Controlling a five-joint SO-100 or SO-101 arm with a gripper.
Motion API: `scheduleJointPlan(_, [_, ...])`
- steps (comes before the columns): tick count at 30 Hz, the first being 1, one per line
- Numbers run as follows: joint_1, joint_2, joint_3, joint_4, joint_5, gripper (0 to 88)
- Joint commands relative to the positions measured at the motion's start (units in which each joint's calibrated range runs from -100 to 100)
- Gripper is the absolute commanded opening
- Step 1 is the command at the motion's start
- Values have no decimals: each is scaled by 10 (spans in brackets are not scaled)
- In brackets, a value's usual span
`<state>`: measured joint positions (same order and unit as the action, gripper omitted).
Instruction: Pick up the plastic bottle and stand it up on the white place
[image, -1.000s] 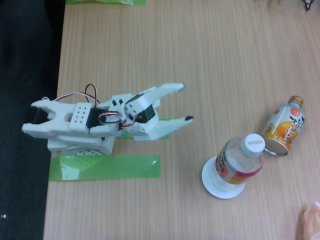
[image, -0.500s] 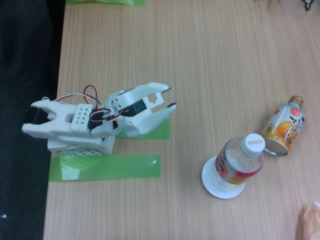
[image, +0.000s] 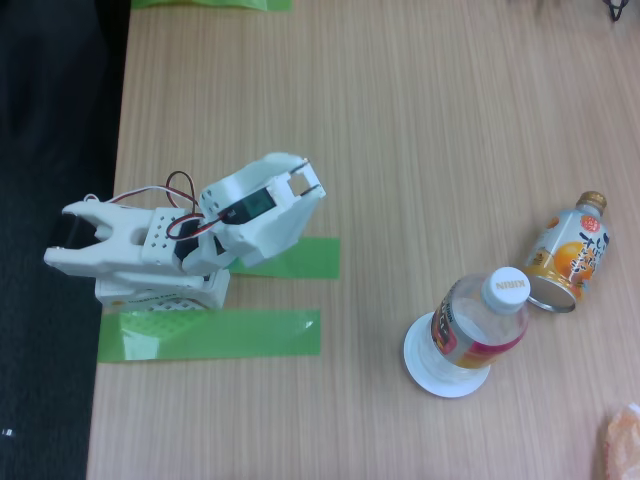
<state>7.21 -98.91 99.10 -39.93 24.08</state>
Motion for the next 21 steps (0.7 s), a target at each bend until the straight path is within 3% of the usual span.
scheduleJointPlan(1, [-1,-3,-6,-50,-33,9])
scheduleJointPlan(15, [-1,-3,2,-173,-157,10])
scheduleJointPlan(21, [-1,-3,2,-281,-212,10])
